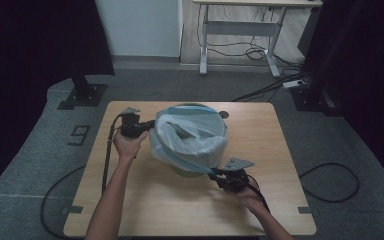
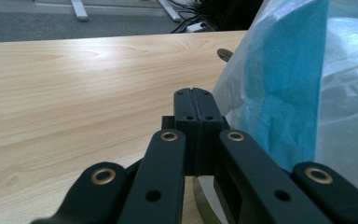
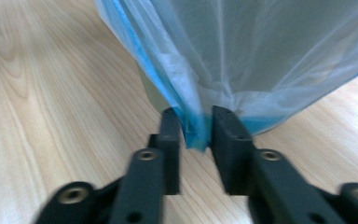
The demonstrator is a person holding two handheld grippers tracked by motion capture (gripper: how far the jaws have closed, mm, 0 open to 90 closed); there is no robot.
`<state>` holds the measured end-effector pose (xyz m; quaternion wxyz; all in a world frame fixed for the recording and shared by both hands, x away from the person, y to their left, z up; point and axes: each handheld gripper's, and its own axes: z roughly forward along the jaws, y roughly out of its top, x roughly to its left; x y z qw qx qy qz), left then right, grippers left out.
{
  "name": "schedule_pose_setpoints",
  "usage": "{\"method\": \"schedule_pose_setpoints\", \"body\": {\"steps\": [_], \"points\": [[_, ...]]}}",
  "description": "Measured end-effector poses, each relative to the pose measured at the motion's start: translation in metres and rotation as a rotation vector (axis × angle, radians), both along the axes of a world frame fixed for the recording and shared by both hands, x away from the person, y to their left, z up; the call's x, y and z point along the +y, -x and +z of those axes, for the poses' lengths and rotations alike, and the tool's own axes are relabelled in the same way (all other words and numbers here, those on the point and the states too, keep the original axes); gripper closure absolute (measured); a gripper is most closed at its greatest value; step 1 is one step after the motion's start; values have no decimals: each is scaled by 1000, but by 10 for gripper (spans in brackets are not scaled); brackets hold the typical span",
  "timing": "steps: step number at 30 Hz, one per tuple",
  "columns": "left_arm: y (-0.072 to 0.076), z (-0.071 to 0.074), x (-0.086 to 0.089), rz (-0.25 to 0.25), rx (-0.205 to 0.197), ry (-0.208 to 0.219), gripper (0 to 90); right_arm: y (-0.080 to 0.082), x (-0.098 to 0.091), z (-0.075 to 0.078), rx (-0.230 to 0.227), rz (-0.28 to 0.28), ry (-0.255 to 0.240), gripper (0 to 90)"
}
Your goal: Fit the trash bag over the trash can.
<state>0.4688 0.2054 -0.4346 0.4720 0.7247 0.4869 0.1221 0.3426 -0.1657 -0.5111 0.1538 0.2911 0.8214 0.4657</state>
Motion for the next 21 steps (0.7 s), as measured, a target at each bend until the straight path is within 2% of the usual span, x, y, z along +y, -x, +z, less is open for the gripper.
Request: {"method": "schedule_pose_setpoints", "body": {"steps": [1,6,7,8,9,12,15,18,21], "points": [[2,1,2,2,-6,6,897,3,-5,3,-9,-16,-6,613],[5,6,4,15,-27,29,897,14,-38,25,-51,-79,-87,567],[5,8,4,16,-34,29,897,15,-45,31,-66,-93,-98,563],[5,8,4,16,-34,29,897,15,-45,31,-66,-93,-98,563],[6,11,4,17,-43,28,897,13,-58,47,-110,-128,-122,559],[6,15,3,23,-56,39,897,2,-68,67,-141,-160,-150,549],[6,18,3,27,-61,40,897,-14,-70,87,-174,-175,-158,541],[5,23,2,29,-73,43,897,-28,-66,100,-194,-183,-154,535],[4,30,1,23,-86,39,897,-40,-62,107,-191,-191,-164,530]]}}
